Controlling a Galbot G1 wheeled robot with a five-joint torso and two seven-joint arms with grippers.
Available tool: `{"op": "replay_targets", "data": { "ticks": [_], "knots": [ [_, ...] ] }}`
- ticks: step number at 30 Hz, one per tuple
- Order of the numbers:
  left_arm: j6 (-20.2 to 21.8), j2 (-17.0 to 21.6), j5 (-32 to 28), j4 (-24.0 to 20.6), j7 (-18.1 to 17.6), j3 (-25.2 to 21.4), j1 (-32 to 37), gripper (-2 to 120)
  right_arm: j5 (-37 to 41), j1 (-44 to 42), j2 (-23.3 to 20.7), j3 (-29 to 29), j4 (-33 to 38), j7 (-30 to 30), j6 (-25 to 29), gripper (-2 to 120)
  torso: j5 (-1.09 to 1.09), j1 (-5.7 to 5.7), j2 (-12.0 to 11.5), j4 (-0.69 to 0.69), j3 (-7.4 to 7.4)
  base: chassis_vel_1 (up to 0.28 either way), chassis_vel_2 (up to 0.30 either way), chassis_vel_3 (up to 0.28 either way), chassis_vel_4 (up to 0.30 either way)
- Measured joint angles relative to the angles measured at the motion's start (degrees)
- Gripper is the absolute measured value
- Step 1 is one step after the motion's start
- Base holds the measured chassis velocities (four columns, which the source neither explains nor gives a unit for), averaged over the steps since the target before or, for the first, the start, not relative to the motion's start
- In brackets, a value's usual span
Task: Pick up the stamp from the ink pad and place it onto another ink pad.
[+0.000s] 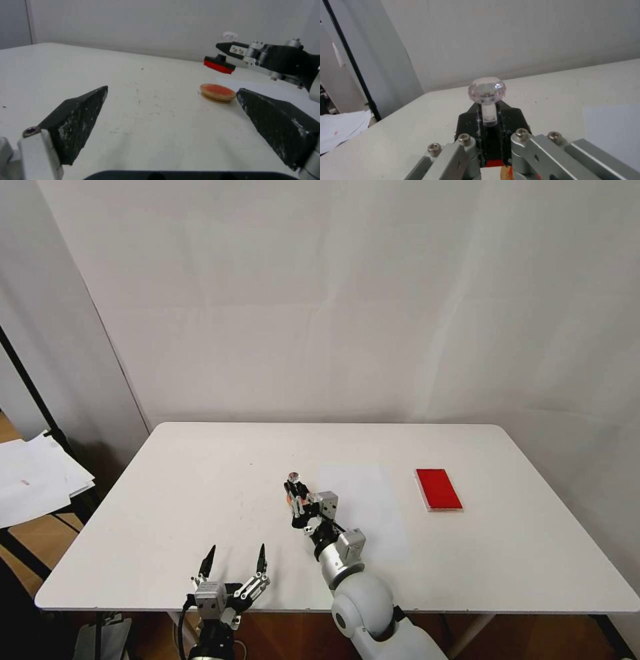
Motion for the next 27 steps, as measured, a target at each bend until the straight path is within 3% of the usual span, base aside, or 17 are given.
{"op": "replay_targets", "data": {
  "ticks": [27],
  "knots": [
    [0.0,0.0,0.0,0.0,0.0,0.0,0.0,102,-0.29,-0.01,1.57,1.84,-3.09,0.23,-0.12,7,0.01,-0.01,0.0,0.0,0.0,0.0,0.0,0.0,0.0]
  ]
}}
